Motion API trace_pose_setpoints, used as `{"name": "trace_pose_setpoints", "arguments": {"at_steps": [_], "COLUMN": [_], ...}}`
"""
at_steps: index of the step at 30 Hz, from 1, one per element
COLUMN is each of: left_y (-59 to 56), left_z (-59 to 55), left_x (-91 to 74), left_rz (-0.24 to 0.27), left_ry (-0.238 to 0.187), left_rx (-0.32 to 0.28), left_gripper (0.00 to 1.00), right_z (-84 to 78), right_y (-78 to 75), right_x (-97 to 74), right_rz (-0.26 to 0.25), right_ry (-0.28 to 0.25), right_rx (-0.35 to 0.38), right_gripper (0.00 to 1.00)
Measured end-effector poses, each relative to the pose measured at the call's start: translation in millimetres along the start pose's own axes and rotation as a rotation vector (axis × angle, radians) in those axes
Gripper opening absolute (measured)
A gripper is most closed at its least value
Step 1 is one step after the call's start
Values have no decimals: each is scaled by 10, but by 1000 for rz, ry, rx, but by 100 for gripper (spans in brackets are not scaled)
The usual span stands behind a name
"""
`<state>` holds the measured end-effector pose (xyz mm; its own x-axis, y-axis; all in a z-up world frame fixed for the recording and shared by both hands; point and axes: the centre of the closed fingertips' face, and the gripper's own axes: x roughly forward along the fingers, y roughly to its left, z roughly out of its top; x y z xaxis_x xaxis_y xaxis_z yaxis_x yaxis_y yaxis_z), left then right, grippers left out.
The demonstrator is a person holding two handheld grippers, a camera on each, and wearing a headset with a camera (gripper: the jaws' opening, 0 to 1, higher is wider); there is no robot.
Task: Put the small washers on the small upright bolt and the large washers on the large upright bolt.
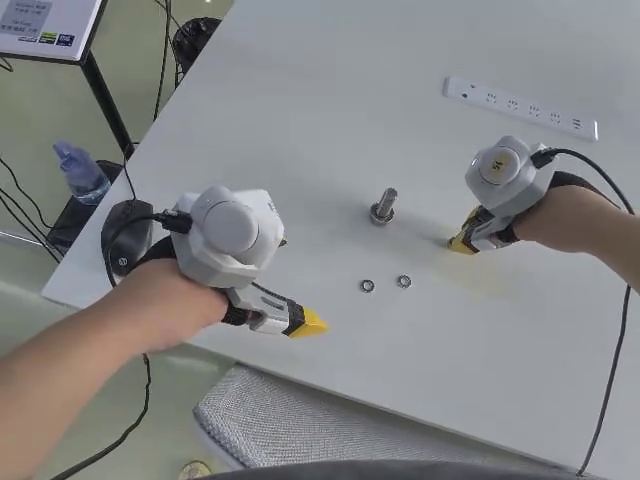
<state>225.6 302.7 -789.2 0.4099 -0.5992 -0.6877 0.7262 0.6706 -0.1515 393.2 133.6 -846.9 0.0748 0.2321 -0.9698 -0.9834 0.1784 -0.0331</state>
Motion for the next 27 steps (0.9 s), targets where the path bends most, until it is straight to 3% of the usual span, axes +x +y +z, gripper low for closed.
{"name": "trace_pose_setpoints", "arguments": {"at_steps": [9,14,27], "left_y": [6,-4,-44], "left_z": [33,50,28], "left_x": [-69,-119,-184], "left_rz": [8,12,20], "left_ry": [-5,-10,-9], "left_rx": [12,14,20], "left_gripper": [73,73,72], "right_z": [68,63,152], "right_y": [6,76,292], "right_x": [-142,-223,-402], "right_rz": [-9,-2,-3], "right_ry": [-7,13,-13], "right_rx": [-6,-18,-29], "right_gripper": [32,31,30]}}
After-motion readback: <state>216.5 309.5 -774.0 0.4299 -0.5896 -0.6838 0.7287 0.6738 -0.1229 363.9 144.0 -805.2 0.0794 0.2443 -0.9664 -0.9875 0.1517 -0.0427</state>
